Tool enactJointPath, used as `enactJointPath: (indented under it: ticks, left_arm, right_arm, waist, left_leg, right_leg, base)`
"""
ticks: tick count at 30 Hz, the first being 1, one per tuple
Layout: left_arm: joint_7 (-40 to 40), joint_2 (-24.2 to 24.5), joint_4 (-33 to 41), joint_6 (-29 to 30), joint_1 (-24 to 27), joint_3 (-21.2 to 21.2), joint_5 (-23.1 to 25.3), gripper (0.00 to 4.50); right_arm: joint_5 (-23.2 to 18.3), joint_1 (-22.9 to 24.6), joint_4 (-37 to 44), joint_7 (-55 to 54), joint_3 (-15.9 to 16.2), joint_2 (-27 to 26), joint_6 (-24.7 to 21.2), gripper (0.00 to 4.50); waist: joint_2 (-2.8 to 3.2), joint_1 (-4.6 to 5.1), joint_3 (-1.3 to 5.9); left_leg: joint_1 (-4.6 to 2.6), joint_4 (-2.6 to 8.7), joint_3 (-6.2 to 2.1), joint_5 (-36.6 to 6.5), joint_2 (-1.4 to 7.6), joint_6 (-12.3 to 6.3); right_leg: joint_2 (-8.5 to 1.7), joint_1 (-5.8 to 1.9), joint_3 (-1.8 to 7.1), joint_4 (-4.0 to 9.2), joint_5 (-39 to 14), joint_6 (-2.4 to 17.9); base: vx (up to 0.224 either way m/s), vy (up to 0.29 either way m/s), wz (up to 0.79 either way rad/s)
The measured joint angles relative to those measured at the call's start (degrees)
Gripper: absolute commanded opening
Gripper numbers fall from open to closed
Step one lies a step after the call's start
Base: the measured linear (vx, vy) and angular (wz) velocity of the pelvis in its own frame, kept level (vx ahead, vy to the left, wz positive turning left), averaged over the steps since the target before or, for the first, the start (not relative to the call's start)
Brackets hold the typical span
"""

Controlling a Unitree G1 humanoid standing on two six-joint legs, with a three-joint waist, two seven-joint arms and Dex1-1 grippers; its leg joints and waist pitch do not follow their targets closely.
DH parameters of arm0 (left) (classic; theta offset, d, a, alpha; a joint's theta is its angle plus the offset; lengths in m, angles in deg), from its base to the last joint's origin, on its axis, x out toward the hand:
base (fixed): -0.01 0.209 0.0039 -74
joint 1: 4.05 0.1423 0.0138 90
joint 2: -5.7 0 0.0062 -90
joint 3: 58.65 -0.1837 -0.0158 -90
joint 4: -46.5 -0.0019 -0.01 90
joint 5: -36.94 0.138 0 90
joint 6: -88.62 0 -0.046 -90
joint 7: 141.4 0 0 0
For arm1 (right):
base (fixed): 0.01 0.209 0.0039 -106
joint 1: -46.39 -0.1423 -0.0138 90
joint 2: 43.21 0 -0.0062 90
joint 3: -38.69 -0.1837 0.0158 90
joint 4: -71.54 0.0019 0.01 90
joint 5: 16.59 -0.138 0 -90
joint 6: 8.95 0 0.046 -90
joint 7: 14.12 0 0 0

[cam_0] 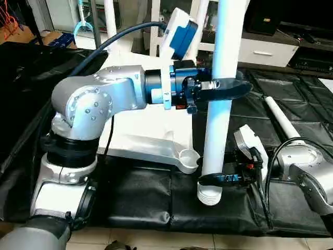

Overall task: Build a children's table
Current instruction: Pick table leg

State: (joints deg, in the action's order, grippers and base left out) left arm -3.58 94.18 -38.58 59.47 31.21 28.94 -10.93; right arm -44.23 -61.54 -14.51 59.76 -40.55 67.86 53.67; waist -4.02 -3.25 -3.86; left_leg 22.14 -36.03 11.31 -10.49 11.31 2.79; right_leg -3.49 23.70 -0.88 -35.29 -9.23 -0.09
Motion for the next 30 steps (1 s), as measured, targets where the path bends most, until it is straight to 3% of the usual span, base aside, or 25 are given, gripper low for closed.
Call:
enactJointPath:
  ticks: [3, 6, 12, 14, 17, 20, 25, 30]
  left_arm:
    - [0.07, 0.06, -0.95, 0.08, 0.0, 0.39, -0.01, 2.74]
    - [0.37, 0.35, -1.96, -0.01, 0.0, 0.82, 0.26, 2.89]
    - [-0.42, 2.23, -3.76, -1.31, 0.01, 1.45, 1.38, 2.91]
    - [-0.89, 4.03, -4.05, -4.0, 0.49, 0.81, 3.95, 2.91]
    - [-2.61, 8.87, -4.16, -11.31, 3.63, -3.34, 11.22, 2.91]
    - [-5.13, 15.64, -6.06, -26.07, 9.03, -12.38, 24.3, 2.91]
    - [-8.89, 18.06, -8.89, -36.76, 15.93, -22.16, 33.27, 2.91]
    - [-9.33, 18.95, -14.82, -43.75, 18.56, -25.48, 38.45, 2.91]
  right_arm:
    - [-0.06, -0.01, -0.36, -0.9, -0.26, -0.48, -0.04, 1.85]
    - [-1.44, -0.47, -1.52, -2.62, -2.48, -2.01, -0.07, 1.85]
    - [-4.0, -3.27, -4.45, -7.27, -8.98, -3.97, 0.12, 1.84]
    - [-3.46, -5.84, -8.2, -13.45, -12.49, -6.63, 2.17, 1.84]
    - [0.28, -7.69, -11.9, -23.06, -16.05, -7.07, 5.86, 1.84]
    - [5.28, -6.54, -13.38, -29.27, -16.06, -7.32, 8.32, 1.84]
    - [6.02, -3.32, -11.9, -32.21, -15.56, -10.75, 8.13, 1.84]
    - [8.36, 0.03, -10.28, -35.38, -14.82, -11.63, 10.21, 1.84]
  waist:
    - [0.01, 0.0, 0.0]
    - [0.05, 0.01, 0.0]
    - [0.11, 0.0, -0.02]
    - [0.27, 0.1, -0.04]
    - [0.51, 0.19, 0.06]
    - [0.7, 0.27, 0.15]
    - [0.77, 0.25, 0.11]
    - [0.94, 0.35, 0.15]
  left_leg:
    - [0.0, 0.0, 0.0, 0.0, 0.0, 0.0]
    - [-0.01, 0.0, 0.0, 0.0, 0.0, 0.0]
    - [-0.05, 0.0, -0.01, 0.0, 0.0, 0.0]
    - [-0.04, -0.01, 0.02, 0.0, -0.01, 0.01]
    - [-0.06, 0.01, -0.02, 0.01, -0.02, 0.03]
    - [-0.07, 0.14, -0.03, 0.01, 0.0, 0.04]
    - [0.13, 0.21, 0.0, 0.0, -0.01, 0.03]
    - [-0.01, 0.23, 0.03, 0.02, -0.01, 0.06]
  right_leg:
    - [0.0, 0.01, -0.01, -0.01, 0.0, 0.0]
    - [0.0, 0.01, 0.0, -0.01, 0.01, 0.02]
    - [0.0, -0.01, -0.01, -0.02, 0.02, 0.04]
    - [0.0, 0.02, 0.0, -0.01, 0.05, 0.07]
    - [0.01, -0.02, -0.01, -0.04, 0.03, 0.04]
    - [0.04, -0.01, -0.01, 0.03, 0.0, -0.01]
    - [0.03, 0.21, -0.01, 0.02, -0.01, -0.02]
    - [0.04, 0.14, 0.02, -0.01, -0.01, -0.02]
  base:
    - [0.0, 0.0, 0.0]
    - [0.0, 0.0, 0.0]
    - [0.0, 0.0, 0.0]
    - [0.0, 0.0, 0.0]
    - [0.0, 0.0, 0.0]
    - [0.0, 0.0, 0.0]
    - [0.0, 0.0, 0.0]
    - [0.0, 0.0, 0.0]
